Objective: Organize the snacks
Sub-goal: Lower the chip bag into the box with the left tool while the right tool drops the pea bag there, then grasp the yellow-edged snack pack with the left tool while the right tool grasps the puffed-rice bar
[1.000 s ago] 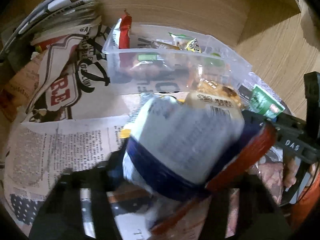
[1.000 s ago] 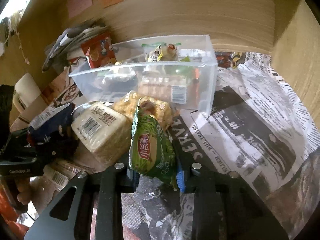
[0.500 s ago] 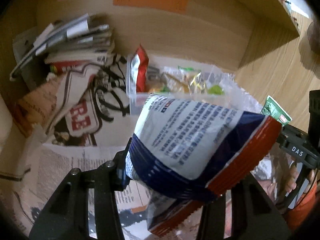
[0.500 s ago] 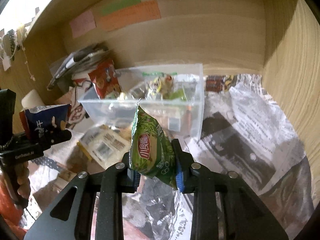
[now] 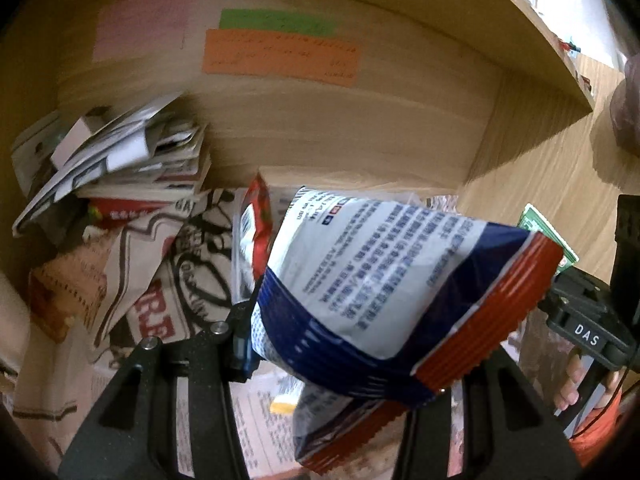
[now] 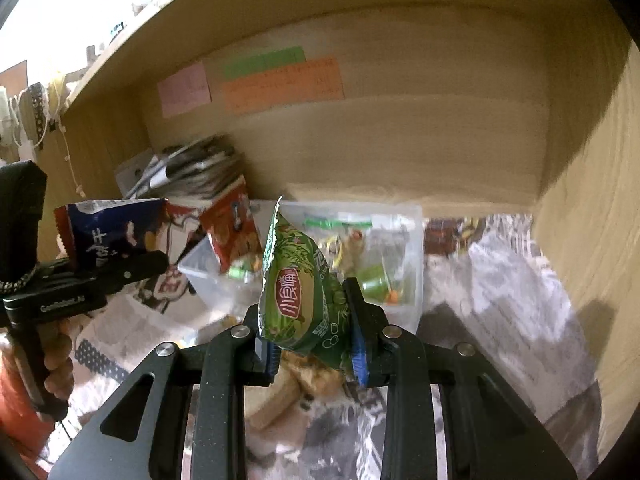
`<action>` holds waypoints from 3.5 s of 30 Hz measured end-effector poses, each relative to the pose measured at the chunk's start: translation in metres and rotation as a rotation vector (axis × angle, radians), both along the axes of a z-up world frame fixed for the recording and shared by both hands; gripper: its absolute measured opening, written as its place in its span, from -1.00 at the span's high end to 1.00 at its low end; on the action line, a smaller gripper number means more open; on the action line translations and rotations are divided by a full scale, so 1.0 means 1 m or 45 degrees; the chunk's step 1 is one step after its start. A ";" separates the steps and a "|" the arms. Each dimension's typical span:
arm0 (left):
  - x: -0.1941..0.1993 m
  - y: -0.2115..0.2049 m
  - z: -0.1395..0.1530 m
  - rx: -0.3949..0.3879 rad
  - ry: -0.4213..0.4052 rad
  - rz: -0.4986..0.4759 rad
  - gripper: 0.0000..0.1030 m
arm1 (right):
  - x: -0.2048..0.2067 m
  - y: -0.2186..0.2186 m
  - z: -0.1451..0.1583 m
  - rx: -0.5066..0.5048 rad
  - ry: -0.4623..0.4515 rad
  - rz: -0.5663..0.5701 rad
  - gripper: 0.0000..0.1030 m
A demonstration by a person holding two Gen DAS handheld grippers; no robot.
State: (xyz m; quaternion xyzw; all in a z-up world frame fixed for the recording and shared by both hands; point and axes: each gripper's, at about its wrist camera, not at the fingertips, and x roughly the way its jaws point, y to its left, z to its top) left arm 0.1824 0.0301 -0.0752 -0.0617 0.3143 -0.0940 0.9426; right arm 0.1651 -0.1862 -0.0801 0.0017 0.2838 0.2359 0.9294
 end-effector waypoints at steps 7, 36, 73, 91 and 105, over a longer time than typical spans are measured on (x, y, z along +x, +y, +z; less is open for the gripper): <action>0.037 -0.007 0.005 -0.023 0.032 -0.026 0.11 | 0.022 0.004 0.009 -0.006 -0.033 -0.002 0.51; 0.126 -0.044 -0.026 0.022 0.184 -0.073 -0.33 | 0.086 0.012 -0.025 -0.041 0.091 -0.010 0.15; 0.008 0.003 -0.084 0.152 0.287 -0.067 -0.57 | 0.020 0.005 -0.080 -0.170 0.272 0.060 -0.08; 0.002 0.026 -0.099 0.082 0.348 -0.066 -0.58 | 0.049 0.034 -0.085 -0.231 0.330 0.186 -0.62; 0.014 0.005 -0.106 0.170 0.344 -0.079 -0.43 | 0.019 0.015 -0.083 -0.202 0.327 0.118 0.18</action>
